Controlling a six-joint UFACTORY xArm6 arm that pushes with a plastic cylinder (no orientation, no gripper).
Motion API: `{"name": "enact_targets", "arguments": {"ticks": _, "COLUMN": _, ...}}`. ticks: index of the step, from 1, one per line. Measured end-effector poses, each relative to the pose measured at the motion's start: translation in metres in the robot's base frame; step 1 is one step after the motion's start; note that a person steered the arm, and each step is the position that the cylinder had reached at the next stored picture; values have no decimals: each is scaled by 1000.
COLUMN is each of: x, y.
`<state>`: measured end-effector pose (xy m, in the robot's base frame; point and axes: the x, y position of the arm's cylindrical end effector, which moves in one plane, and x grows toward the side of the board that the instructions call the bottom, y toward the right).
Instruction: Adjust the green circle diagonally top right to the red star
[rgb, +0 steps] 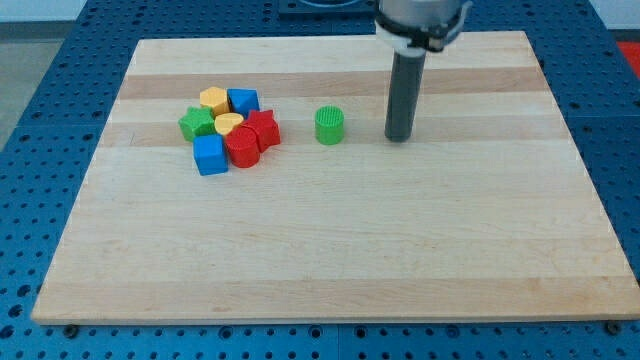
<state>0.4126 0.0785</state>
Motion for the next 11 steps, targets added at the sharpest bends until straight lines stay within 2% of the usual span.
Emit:
{"name": "enact_targets", "arguments": {"ticks": 1, "x": 32, "y": -8}}
{"name": "enact_targets", "arguments": {"ticks": 2, "x": 37, "y": -14}}
{"name": "enact_targets", "arguments": {"ticks": 3, "x": 4, "y": -52}}
{"name": "enact_targets", "arguments": {"ticks": 5, "x": -3, "y": -73}}
{"name": "enact_targets", "arguments": {"ticks": 7, "x": -31, "y": -115}}
{"name": "enact_targets", "arguments": {"ticks": 9, "x": -25, "y": -108}}
{"name": "enact_targets", "arguments": {"ticks": 10, "x": -37, "y": -66}}
{"name": "enact_targets", "arguments": {"ticks": 11, "x": -82, "y": -68}}
